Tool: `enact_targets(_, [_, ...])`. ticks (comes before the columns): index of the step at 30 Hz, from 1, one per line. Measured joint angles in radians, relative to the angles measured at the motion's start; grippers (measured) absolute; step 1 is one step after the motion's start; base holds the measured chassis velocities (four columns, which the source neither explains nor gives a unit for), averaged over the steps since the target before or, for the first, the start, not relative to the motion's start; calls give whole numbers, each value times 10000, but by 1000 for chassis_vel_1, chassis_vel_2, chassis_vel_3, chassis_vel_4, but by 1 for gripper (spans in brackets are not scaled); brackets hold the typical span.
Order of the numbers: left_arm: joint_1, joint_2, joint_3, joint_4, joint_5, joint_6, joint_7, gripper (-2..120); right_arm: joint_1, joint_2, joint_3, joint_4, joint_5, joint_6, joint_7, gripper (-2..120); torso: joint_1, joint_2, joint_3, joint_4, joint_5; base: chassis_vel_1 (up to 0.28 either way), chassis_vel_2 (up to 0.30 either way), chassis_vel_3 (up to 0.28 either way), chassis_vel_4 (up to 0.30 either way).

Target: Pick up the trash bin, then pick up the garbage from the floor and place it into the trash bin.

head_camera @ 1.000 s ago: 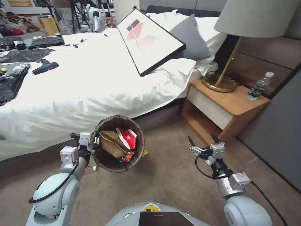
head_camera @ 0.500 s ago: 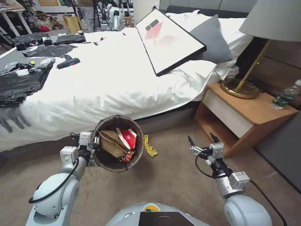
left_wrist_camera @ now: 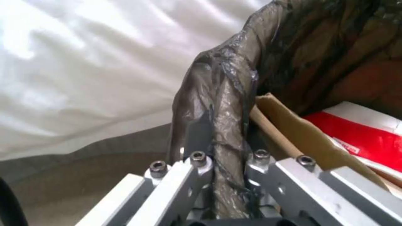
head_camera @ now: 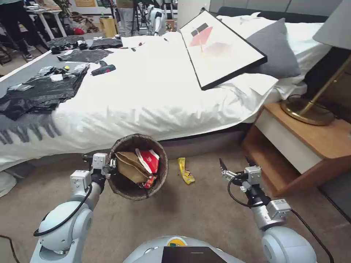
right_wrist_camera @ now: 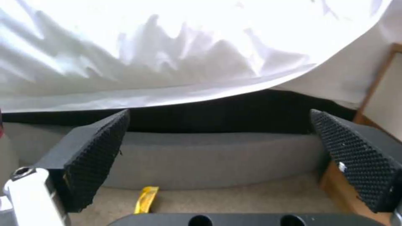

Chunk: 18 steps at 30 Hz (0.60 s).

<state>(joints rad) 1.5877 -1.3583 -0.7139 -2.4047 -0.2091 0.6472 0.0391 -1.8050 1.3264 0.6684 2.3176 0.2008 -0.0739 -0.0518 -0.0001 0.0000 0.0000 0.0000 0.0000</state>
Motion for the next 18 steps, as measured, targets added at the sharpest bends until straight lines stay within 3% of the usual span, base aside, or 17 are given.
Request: enact_targets(18, [137,-24,18,-191,80,-108,-9,3,1384,-604,-970,-1188,902,-1597,349,100,0,0,0,0,0,12,10,12,12])
